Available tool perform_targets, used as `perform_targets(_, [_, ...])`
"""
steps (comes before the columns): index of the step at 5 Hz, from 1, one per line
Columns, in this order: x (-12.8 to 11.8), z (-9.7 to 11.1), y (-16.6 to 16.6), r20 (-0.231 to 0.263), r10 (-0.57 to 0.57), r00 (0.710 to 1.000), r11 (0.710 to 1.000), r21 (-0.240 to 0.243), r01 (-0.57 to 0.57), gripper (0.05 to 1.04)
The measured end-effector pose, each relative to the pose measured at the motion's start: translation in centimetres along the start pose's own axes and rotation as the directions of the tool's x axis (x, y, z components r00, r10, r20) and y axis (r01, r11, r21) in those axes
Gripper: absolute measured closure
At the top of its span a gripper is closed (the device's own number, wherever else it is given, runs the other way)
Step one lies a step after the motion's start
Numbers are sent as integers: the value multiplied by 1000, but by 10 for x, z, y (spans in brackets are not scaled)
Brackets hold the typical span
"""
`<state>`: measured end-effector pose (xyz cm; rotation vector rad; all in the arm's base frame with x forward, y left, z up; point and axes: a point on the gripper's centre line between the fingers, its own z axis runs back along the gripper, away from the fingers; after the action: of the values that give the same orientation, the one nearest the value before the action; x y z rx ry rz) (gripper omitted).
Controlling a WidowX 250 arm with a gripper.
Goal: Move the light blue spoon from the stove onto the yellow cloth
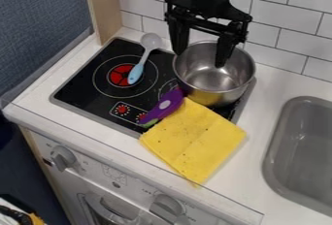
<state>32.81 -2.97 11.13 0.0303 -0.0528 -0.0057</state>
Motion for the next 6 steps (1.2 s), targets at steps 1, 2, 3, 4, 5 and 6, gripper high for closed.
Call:
perform_targets(1, [-4,-11,-1,-37,-3,999,1000,-1,3,83])
perform_targets(2, [-13,-24,38,-70,93,993,996,1,-93,83])
perform_targets(3, [-21,-33,83,-66,190,980,982,7,-190,83])
perform_targets(4, [-28,-41,113,-43,238,970,971,30,-236,83])
perform_targets(5, [-25,-54,119,-21,222,975,974,57,-220,83])
perform_targets(6, [-12,-73,126,-50,217,975,974,76,-213,83])
